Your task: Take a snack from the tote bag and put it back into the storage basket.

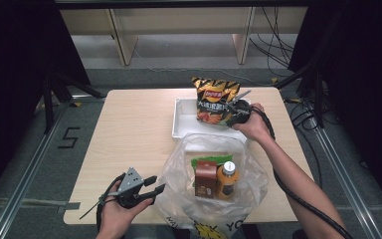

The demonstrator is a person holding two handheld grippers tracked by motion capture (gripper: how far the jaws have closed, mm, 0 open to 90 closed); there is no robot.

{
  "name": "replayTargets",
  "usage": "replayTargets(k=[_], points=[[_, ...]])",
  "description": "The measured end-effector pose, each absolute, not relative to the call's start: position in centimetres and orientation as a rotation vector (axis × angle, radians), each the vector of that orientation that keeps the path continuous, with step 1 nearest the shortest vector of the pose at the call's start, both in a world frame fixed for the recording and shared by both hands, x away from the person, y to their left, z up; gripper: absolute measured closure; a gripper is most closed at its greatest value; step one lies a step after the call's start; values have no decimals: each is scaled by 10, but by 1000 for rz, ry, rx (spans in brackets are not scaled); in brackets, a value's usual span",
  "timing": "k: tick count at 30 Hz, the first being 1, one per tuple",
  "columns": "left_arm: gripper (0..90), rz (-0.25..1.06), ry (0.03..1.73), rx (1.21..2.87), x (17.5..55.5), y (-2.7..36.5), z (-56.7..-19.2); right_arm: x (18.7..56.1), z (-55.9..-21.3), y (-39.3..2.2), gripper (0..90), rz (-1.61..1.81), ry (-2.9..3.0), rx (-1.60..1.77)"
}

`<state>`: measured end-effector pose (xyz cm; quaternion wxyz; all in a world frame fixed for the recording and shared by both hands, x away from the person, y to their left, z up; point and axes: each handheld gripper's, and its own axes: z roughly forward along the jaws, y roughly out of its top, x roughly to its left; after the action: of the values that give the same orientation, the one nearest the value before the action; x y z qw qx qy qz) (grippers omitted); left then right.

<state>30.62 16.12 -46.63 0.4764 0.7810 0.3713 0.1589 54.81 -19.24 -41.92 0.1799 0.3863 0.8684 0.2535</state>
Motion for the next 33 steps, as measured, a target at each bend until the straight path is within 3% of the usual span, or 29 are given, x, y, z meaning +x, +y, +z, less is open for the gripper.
replayTargets(k=[33], points=[[537,379,927,1883,307,160,-467,461,-362,-201,644,954,2452,864]])
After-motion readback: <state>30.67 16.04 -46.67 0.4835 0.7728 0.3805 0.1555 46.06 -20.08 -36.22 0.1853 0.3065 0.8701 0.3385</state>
